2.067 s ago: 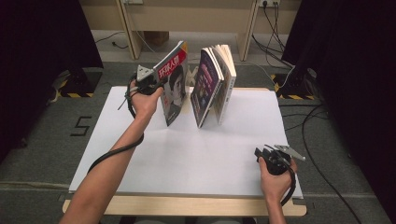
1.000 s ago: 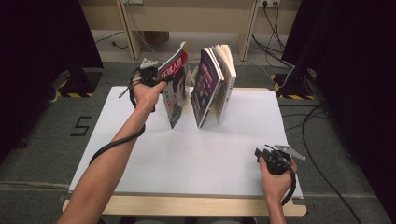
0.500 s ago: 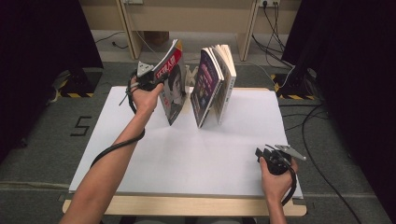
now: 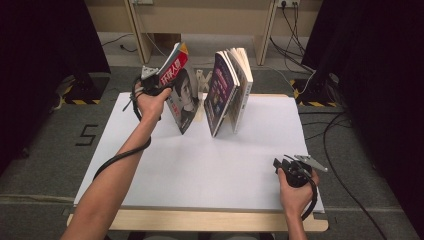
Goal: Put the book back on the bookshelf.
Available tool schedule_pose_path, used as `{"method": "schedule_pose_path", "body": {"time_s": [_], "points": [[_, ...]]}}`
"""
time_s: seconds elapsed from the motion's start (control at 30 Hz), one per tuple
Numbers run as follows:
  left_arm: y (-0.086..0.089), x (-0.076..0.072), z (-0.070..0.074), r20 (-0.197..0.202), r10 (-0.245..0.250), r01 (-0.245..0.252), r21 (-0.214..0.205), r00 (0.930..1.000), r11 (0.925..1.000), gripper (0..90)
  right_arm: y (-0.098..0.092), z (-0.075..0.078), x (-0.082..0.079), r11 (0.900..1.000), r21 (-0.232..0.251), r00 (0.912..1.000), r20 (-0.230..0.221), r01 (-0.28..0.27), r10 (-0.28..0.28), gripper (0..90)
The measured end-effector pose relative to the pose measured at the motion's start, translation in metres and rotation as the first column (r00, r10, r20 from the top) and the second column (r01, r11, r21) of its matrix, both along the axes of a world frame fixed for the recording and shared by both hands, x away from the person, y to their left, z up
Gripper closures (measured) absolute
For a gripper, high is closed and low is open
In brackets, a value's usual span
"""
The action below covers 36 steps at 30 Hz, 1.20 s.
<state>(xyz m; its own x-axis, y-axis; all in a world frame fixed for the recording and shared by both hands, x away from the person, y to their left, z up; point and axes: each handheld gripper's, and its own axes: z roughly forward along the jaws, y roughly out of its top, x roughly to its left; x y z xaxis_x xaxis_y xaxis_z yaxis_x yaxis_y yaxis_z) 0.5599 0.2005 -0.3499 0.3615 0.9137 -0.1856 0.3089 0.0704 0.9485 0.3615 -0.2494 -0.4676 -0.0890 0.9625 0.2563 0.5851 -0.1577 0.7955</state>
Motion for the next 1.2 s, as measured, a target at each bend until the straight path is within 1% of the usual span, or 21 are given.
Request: {"method": "schedule_pose_path", "body": {"time_s": [0.17,0.23,0.33,0.4,0.47,0.5,0.53,0.57,0.63,0.8,0.9,0.97,1.07,1.13,1.2], "points": [[0.005,0.000,-0.004,-0.022,-0.001,0.000,-0.028,0.9998,0.9996,73.3,0.001,0.000,0.000,1.0000,-0.002,1.0000,-0.003,-0.006,0.006,62.5],[0.007,0.000,-0.005,-0.024,0.002,-0.003,-0.034,0.9997,0.9994,72.9,0.001,0.000,0.000,1.0000,-0.003,1.0000,-0.003,-0.006,0.006,62.5],[0.007,-0.002,-0.009,-0.036,-0.006,0.004,-0.044,0.9993,0.9990,74.0,0.001,-0.001,0.001,1.0000,-0.003,1.0000,-0.003,-0.005,0.005,62.4],[0.007,-0.002,-0.012,-0.052,-0.013,0.011,-0.040,0.9986,0.9991,76.0,0.001,-0.001,0.001,1.0000,-0.001,1.0000,-0.006,-0.004,0.004,62.4],[0.007,-0.002,-0.014,-0.064,-0.022,0.020,-0.033,0.9977,0.9992,81.8,0.001,-0.001,0.001,1.0000,-0.005,1.0000,-0.003,-0.008,0.008,62.4],[0.007,-0.002,-0.014,-0.065,-0.024,0.021,-0.039,0.9976,0.9990,84.5,0.001,-0.002,0.001,1.0000,-0.005,1.0000,-0.003,-0.008,0.008,62.4],[0.006,-0.002,-0.013,-0.073,-0.025,0.022,-0.038,0.9971,0.9990,85.1,0.001,-0.002,0.001,1.0000,-0.005,1.0000,-0.003,-0.008,0.008,62.4],[0.006,-0.001,-0.012,-0.077,-0.030,0.028,-0.027,0.9966,0.9992,85.6,0.001,-0.001,0.001,1.0000,-0.005,1.0000,-0.004,-0.008,0.008,62.4],[0.004,0.001,-0.009,-0.083,-0.039,0.037,-0.027,0.9957,0.9989,85.9,0.001,-0.001,0.001,1.0000,-0.005,1.0000,-0.002,-0.008,0.008,62.4],[0.003,0.007,-0.004,-0.078,-0.034,0.033,-0.010,0.9964,0.9994,85.9,0.001,-0.002,0.001,0.9999,-0.005,1.0000,-0.004,-0.009,0.008,62.4],[0.005,0.008,-0.003,-0.076,-0.021,0.021,-0.001,0.9968,0.9998,85.8,0.001,-0.002,0.001,1.0000,-0.005,1.0000,-0.003,-0.006,0.006,62.4],[0.005,0.008,-0.003,-0.080,-0.020,0.020,0.006,0.9966,0.9998,85.8,0.001,-0.002,0.001,1.0000,-0.004,1.0000,-0.003,-0.005,0.005,62.5],[0.005,0.005,-0.004,-0.086,-0.035,0.035,0.007,0.9957,0.9993,85.9,0.001,-0.001,0.001,1.0000,-0.006,1.0000,-0.002,-0.007,0.007,62.5],[0.007,0.004,-0.005,-0.083,-0.019,0.020,0.014,0.9964,0.9997,85.9,0.001,-0.001,0.001,1.0000,-0.005,1.0000,-0.003,-0.005,0.005,62.4],[0.008,0.004,-0.007,-0.089,-0.019,0.020,0.004,0.9959,0.9998,85.7,0.001,-0.001,0.000,1.0000,-0.004,1.0000,-0.005,-0.008,0.008,62.5]]}}
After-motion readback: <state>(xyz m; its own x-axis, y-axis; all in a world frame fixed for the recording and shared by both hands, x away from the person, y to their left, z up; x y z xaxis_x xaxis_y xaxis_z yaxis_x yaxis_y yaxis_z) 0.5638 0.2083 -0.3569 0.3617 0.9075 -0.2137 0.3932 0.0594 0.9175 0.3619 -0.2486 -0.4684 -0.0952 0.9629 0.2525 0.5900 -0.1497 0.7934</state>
